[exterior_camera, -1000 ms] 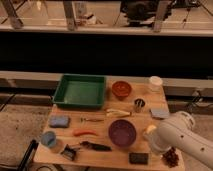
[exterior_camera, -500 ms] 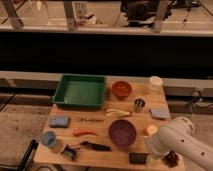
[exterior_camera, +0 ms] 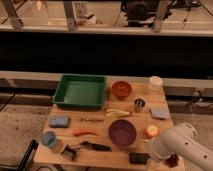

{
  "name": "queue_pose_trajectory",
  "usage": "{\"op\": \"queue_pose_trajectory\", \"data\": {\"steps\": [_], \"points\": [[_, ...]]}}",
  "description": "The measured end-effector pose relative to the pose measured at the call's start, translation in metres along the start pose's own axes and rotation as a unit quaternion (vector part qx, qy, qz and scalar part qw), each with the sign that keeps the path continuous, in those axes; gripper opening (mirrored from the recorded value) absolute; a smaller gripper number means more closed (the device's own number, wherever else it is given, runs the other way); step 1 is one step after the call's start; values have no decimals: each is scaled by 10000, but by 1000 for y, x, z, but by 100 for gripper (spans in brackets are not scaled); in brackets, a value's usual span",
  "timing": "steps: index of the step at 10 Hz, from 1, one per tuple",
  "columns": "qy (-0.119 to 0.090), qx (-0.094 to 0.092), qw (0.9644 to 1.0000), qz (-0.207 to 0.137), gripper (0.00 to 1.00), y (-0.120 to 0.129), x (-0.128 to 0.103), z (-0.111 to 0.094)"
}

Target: Place eraser in metal cup

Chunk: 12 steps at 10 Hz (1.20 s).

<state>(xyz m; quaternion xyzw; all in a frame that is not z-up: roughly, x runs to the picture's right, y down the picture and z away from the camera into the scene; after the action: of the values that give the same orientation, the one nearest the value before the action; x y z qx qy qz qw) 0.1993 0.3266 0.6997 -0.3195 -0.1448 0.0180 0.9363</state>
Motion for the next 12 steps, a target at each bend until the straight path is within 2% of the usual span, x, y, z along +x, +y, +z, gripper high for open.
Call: {"op": "queue_pose_trajectory", "data": {"steps": [4,11,12], "points": [[101,20,9997,-221,80,7,6,16],[65,-127,9998,-112,80,-3,26,34],[53,-124,9999,-92,77,-3,28,35]]}}
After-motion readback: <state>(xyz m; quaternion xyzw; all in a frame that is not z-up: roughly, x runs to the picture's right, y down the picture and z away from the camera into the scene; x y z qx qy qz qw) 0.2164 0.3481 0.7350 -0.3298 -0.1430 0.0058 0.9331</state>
